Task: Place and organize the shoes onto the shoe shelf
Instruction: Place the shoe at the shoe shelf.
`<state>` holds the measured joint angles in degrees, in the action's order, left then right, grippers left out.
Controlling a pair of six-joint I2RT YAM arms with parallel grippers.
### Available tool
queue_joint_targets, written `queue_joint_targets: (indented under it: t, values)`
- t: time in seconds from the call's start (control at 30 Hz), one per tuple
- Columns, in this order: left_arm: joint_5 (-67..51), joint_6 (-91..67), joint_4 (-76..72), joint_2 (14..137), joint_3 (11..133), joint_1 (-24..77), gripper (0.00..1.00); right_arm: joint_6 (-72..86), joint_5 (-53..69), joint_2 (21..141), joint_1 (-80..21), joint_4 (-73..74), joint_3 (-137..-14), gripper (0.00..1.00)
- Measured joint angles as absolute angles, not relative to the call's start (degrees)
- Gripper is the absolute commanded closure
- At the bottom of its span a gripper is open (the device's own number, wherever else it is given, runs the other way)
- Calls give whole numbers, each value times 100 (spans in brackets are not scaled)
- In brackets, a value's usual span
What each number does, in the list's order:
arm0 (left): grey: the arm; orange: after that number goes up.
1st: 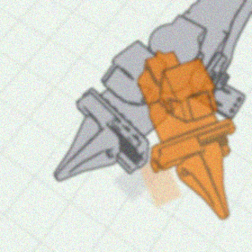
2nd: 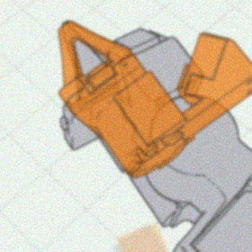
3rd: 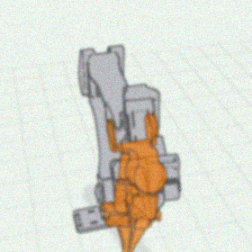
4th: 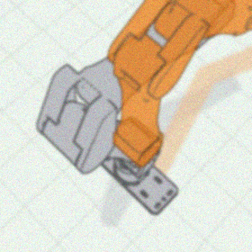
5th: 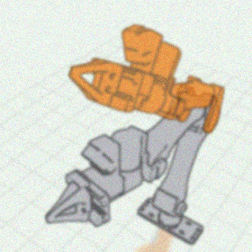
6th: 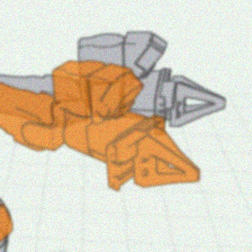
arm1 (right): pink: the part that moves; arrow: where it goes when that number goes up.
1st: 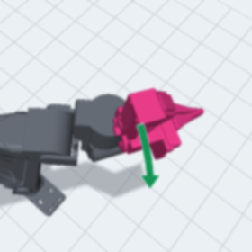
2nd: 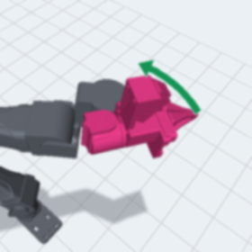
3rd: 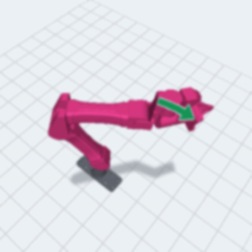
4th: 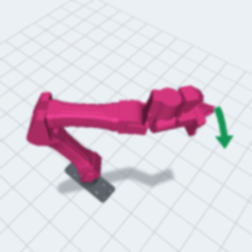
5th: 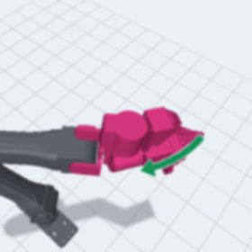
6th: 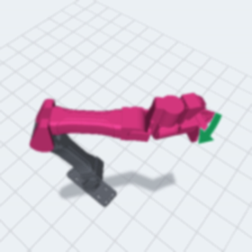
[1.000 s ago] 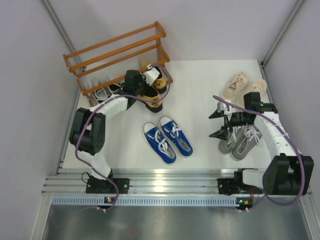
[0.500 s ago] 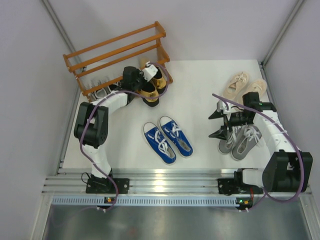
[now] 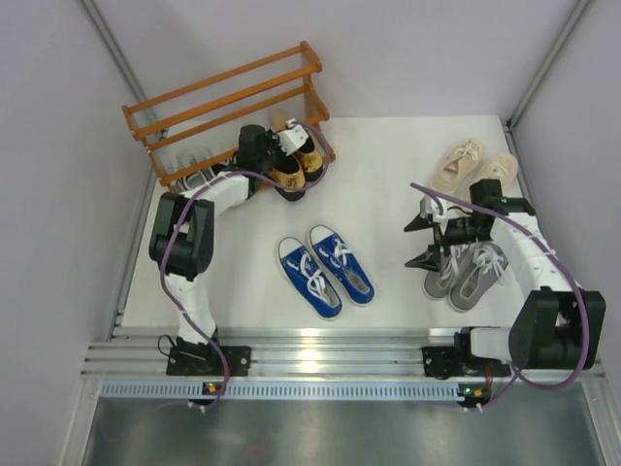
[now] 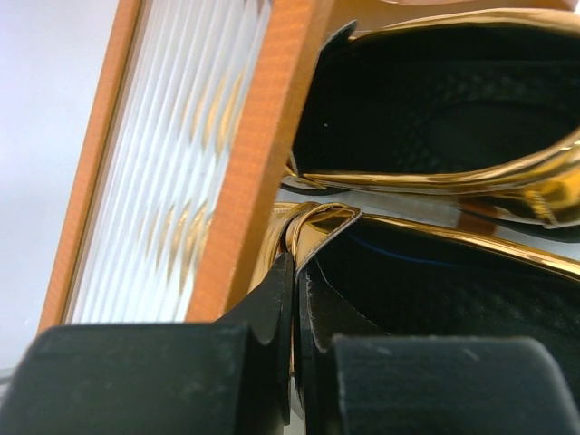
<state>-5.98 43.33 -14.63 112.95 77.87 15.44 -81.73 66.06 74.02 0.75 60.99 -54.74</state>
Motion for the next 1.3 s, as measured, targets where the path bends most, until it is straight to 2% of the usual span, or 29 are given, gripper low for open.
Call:
queue_joint_targets:
  t: [1.03,1.07,1.23,1.3]
  values:
    - [-917,4416,-1675,11587,7933,1315,99,-8405,6608,7583,75,6298,-5474,8]
    - [-915,4414,-1673,11592,7948,1313,96,-8418,6608,7596,75,6305,-5474,8]
    - [-963,4399,-1684,11644,7964,1297,65,-8447,6608,7631,75,6316,-5474,8]
    - [-985,4340,-1673,11664,7961,1299,61,-8447,6611,7634,75,6329,-5474,8]
